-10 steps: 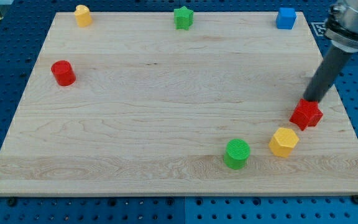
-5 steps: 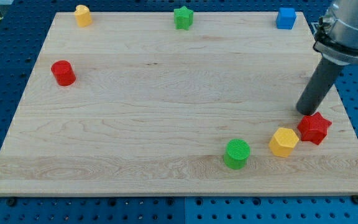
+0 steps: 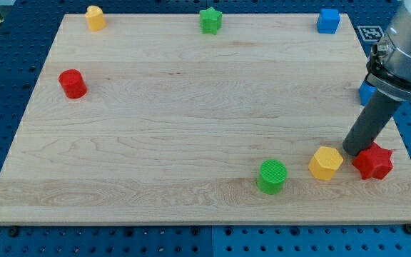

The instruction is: Move the red star to the bottom right

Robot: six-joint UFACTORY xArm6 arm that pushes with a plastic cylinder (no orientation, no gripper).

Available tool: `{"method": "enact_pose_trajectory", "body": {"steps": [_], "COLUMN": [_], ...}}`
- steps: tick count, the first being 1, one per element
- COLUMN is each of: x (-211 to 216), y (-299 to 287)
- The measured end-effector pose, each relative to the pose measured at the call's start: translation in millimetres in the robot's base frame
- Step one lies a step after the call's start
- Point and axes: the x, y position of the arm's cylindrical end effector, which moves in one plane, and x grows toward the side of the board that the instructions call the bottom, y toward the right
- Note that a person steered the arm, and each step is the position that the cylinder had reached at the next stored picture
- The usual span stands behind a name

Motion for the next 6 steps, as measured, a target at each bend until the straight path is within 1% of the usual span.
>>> {"method": "enact_pose_trajectory", "body": {"steps": [2,4,6], "x": [-0.4,-2.8,0.0], "y": [0.9,22.2,24.2]}}
